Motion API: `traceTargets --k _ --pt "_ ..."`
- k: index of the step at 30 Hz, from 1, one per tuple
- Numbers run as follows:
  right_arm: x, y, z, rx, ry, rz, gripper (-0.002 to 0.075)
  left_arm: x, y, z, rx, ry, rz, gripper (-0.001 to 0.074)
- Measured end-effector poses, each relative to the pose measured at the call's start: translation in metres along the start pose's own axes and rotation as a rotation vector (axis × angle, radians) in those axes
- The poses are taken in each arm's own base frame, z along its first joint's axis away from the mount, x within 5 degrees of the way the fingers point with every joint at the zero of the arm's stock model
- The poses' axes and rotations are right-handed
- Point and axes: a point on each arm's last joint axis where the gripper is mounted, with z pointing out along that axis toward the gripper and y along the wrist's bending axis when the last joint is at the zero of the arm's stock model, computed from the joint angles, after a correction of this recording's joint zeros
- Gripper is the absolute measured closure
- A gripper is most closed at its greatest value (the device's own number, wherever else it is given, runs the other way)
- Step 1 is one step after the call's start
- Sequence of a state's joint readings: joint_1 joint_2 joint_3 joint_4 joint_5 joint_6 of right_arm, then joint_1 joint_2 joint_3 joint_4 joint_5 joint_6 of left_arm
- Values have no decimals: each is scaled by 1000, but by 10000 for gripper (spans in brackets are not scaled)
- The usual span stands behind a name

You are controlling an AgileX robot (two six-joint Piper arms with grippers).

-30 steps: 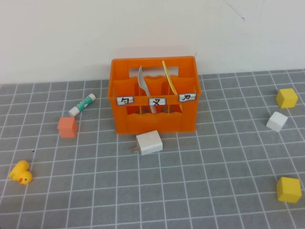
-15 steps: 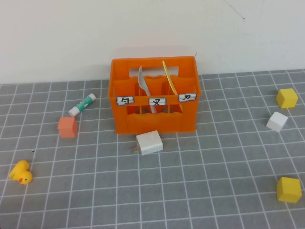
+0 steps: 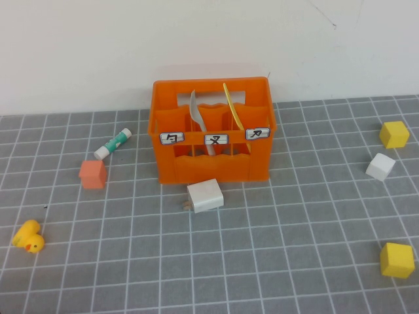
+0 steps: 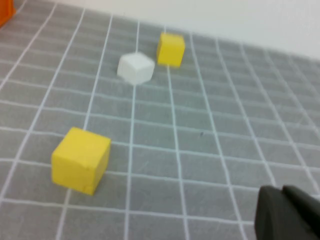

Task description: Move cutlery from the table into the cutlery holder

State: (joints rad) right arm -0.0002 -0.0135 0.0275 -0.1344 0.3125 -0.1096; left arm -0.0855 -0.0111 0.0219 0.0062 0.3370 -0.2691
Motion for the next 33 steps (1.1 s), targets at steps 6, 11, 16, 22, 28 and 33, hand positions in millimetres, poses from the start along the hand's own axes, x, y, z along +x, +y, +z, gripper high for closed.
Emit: traceTargets --k 6,11,16,22,28,33 --pt "2 1 0 -7 23 28 727 0 0 0 0 0 0 736" --pt "2 1 0 -8 29 29 727 0 0 0 0 0 0 736" --pt "2 1 0 -9 31 30 727 0 0 0 0 0 6 736" --pt "2 1 0 -10 34 -21 728 0 0 0 0 0 6 736" --pt "2 2 0 -29 28 -67 728 0 0 0 0 0 6 736" --pt "2 4 -1 -50 23 -71 728 0 0 0 0 0 6 736"
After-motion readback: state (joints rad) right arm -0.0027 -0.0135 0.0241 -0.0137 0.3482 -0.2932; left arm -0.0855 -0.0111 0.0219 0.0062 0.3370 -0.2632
